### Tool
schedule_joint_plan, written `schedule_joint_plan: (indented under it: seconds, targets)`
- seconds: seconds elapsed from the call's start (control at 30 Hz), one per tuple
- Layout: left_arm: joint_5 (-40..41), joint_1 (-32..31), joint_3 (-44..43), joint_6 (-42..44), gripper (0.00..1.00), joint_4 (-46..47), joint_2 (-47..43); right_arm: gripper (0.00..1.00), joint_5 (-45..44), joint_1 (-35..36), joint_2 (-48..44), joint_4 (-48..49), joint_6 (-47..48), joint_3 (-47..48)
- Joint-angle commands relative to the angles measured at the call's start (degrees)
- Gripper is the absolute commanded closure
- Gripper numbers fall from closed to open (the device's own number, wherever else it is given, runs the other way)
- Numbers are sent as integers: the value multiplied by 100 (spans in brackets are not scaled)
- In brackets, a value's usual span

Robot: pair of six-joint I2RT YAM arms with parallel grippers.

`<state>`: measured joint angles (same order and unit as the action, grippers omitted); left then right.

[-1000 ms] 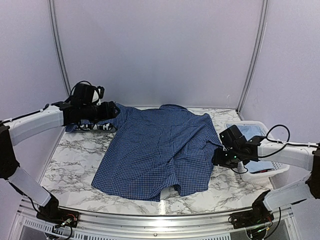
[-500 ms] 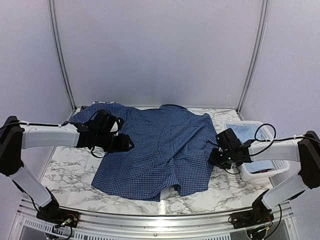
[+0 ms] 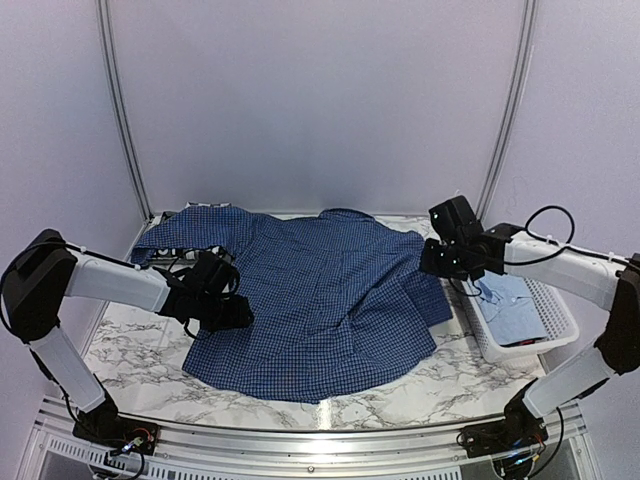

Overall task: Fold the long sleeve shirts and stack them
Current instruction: Pick up the sleeve from the center of the board, then pick up the shirt from the center of the board.

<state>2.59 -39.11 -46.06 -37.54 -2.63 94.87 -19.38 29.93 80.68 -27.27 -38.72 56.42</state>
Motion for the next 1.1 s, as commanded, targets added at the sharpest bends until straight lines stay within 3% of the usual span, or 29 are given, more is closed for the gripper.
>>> schedule_joint_plan:
  seconds: [0.0,0.13,0.4,0.7,1.07]
  targets:
    - [294,-2,134,-39,40,101,192,100,-1026,-60,122,-1016,857,1084]
    - [372,5,175,1,40,92,221,100,-1560,-153,204,-1320,1259,1552]
    - [392,-154,-297,718,37,-239,-281,100,-701,-814,605,-681,2252,2220]
    - [611,-1246,-1025,986,36,-510,-713,100,-329,-972,1301,-20,2833,2463]
    - [1453,-3173,-3242,1067,40,-517,1341,100,203,-985,1352,-30,2850,2794]
